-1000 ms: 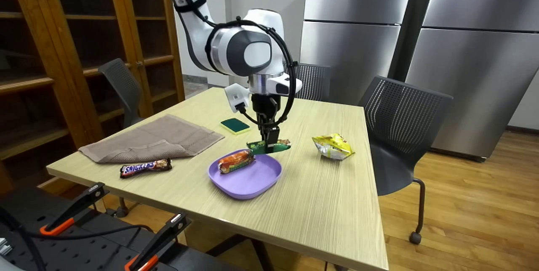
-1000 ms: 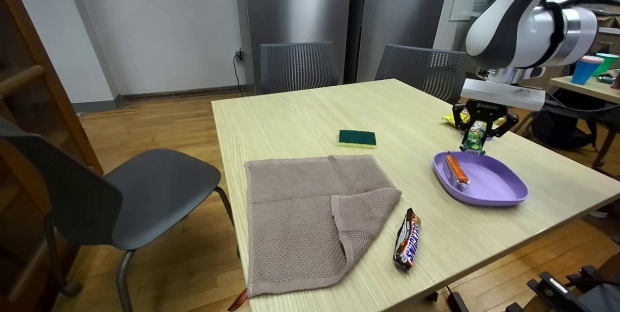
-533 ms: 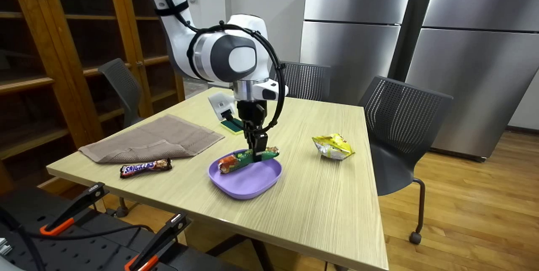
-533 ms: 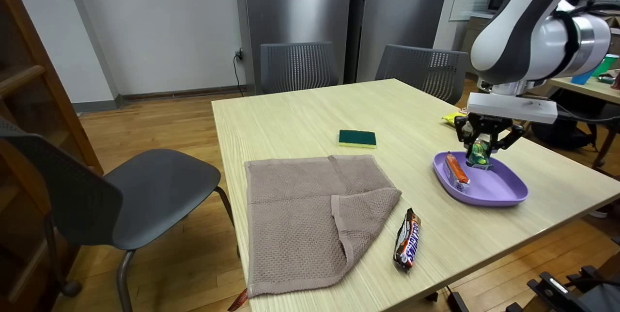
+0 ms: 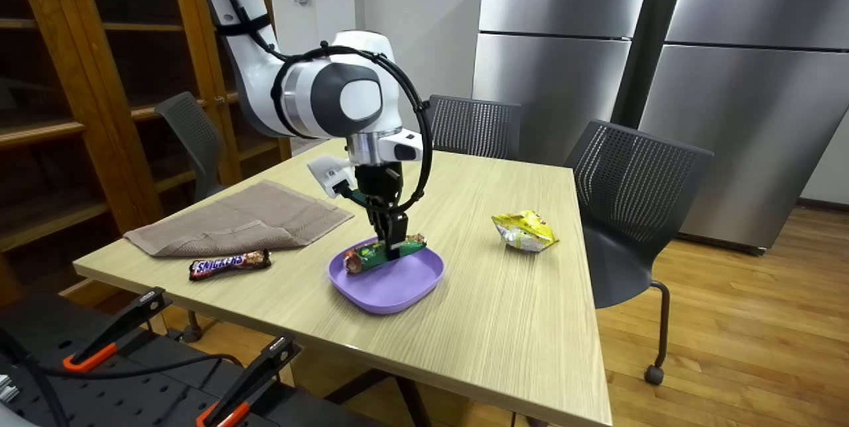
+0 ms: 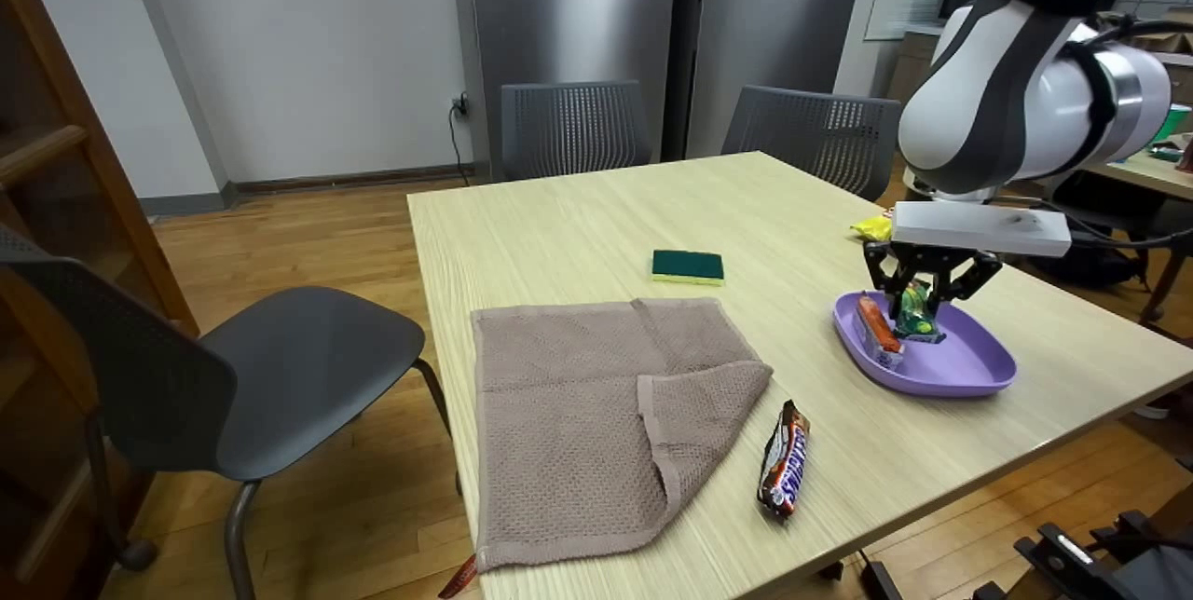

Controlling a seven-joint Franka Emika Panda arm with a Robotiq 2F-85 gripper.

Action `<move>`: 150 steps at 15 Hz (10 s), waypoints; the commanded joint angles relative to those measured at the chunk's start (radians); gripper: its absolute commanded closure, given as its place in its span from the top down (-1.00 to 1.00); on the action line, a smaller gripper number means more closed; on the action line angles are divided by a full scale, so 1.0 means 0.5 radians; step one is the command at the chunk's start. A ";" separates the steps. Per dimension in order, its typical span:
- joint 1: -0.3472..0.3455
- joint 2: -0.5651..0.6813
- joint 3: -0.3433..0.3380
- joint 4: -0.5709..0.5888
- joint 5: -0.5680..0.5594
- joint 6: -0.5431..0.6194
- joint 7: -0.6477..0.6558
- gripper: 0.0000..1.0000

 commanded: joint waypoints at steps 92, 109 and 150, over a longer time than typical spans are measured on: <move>0.927 -0.316 0.195 -0.542 0.116 0.314 0.881 1.00; 0.996 -0.057 0.223 -0.395 0.167 0.238 1.093 1.00; 1.143 -0.428 -0.496 -0.691 -0.136 0.411 0.817 -0.94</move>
